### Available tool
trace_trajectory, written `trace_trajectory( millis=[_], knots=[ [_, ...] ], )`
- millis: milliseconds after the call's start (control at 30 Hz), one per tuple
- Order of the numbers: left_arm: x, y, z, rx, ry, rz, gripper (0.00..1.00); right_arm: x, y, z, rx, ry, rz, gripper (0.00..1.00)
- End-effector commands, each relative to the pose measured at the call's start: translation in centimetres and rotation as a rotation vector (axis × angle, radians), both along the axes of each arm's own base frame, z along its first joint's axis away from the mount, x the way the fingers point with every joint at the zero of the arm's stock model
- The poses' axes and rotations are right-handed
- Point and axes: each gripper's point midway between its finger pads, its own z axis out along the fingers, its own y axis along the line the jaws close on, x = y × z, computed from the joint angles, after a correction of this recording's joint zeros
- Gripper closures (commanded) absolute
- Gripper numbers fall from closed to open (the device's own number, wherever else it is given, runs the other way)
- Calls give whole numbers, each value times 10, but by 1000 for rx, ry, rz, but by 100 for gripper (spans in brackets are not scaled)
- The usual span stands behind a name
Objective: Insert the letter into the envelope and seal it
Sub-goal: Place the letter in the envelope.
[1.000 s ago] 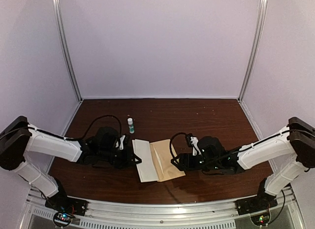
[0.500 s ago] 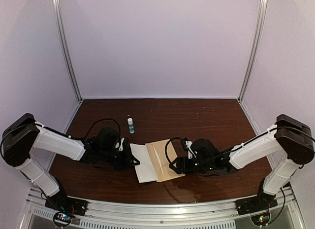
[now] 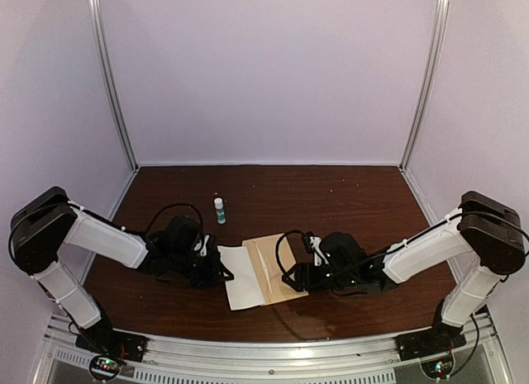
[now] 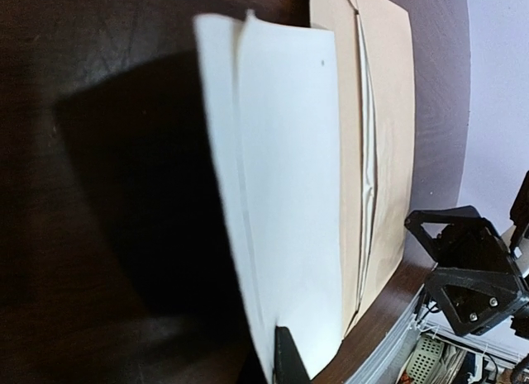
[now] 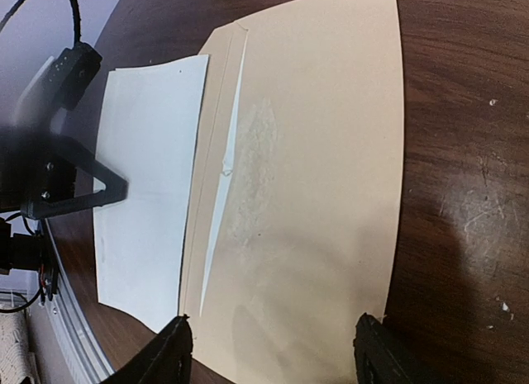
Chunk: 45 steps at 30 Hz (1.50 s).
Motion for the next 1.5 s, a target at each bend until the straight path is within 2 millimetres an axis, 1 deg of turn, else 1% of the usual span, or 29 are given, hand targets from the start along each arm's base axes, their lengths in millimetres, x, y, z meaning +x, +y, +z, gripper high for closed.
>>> trace_trajectory(
  millis=[0,300,500,800,1200,1333,1467],
  knots=[
    [11,-9,7,-29,-36,-15,100,-5,5,-3,0,25,18,32],
    [14,-12,9,-29,-37,-16,100,-7,8,-3,9,29,28,33],
    [17,-15,15,-37,-44,-17,100,-9,10,0,19,28,35,33],
    [17,-16,15,-40,-34,-15,100,-11,14,4,31,26,45,33],
    [16,-15,10,-35,-23,-15,100,-18,26,10,46,9,91,33],
    [16,-16,15,-42,-31,-15,100,-11,19,18,31,-29,51,32],
    [16,-13,15,-36,-32,-10,100,7,6,21,-60,-75,11,29]
  ],
)
